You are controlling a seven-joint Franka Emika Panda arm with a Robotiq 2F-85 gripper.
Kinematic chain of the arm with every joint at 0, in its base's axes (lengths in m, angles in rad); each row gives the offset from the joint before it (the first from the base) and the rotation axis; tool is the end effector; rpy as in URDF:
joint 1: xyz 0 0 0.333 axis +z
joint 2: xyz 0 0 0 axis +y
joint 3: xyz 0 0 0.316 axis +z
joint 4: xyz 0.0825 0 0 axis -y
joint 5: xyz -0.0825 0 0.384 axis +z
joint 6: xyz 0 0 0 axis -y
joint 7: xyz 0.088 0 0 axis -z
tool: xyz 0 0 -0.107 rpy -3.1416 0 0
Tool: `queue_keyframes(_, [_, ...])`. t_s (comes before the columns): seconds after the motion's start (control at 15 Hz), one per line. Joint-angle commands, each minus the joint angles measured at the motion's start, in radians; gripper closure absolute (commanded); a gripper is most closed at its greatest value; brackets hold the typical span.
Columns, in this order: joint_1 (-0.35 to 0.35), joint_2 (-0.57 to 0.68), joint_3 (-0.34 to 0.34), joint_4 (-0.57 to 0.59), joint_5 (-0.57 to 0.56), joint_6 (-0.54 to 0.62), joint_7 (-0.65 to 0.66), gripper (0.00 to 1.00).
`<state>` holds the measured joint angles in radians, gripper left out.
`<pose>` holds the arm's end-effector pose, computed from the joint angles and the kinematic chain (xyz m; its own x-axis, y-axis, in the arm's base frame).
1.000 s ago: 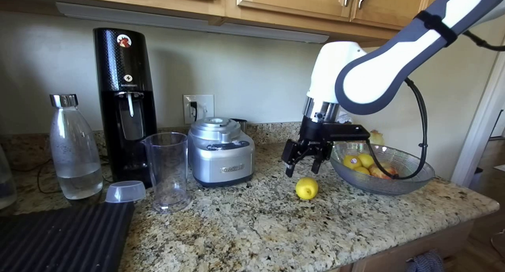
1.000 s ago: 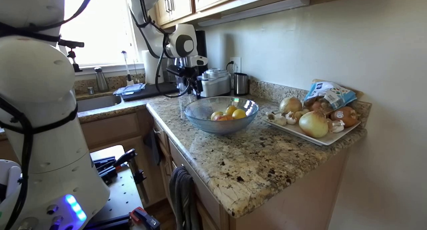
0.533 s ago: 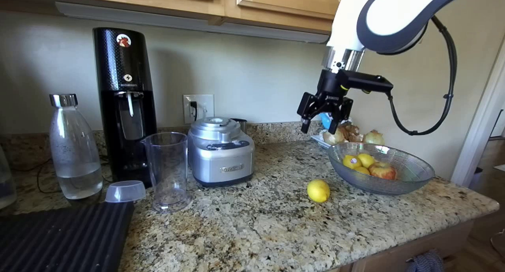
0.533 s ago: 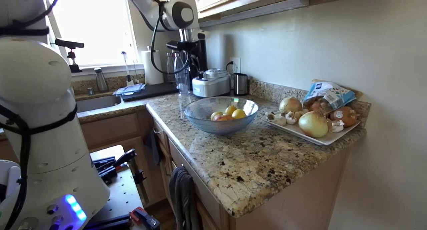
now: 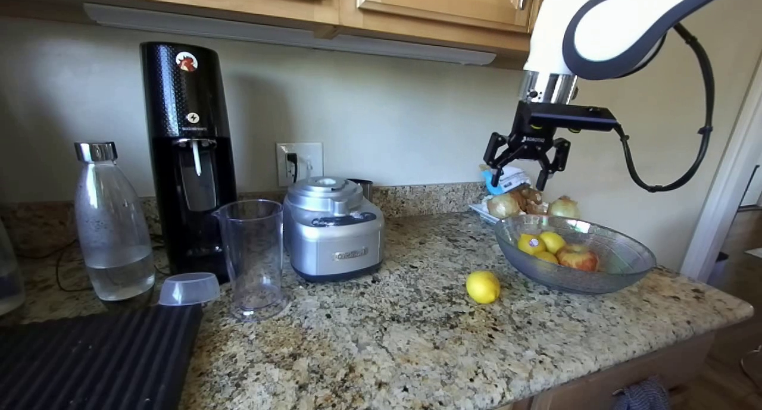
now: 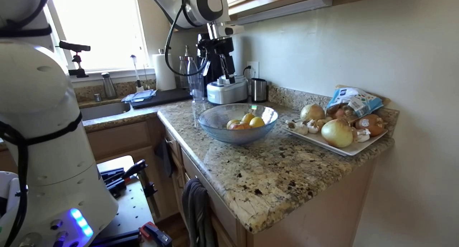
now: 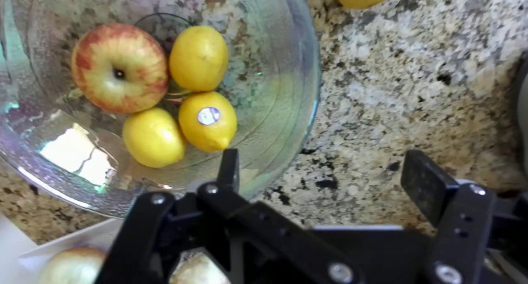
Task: Move the fruits from the bowl to the counter
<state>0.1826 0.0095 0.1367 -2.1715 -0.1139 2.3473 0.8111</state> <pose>0.5247 0.1716 0.4049 0.8970 -0.4046 0.1782 -0.4016 -0.9142 -0.0542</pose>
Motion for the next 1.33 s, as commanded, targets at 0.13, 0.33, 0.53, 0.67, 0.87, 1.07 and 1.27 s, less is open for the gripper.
queue_keyframes(0.13, [-0.042, -0.009, -0.026, -0.078, -0.016, -0.064, 0.217, 0.0])
queue_keyframes(0.33, [-0.051, 0.0, -0.036, -0.122, 0.007, -0.077, 0.272, 0.0])
queue_keyframes(0.53, [-0.057, 0.029, -0.044, -0.155, 0.06, -0.054, 0.281, 0.0])
queue_keyframes(0.67, [-0.055, 0.05, -0.048, -0.171, 0.091, -0.041, 0.278, 0.0])
queue_keyframes(0.87, [-0.056, 0.083, -0.056, -0.183, 0.137, -0.021, 0.263, 0.0])
queue_keyframes(1.07, [-0.057, 0.121, -0.064, -0.178, 0.183, -0.006, 0.265, 0.0])
queue_keyframes(1.27, [-0.056, 0.155, -0.077, -0.17, 0.217, 0.039, 0.276, 0.0])
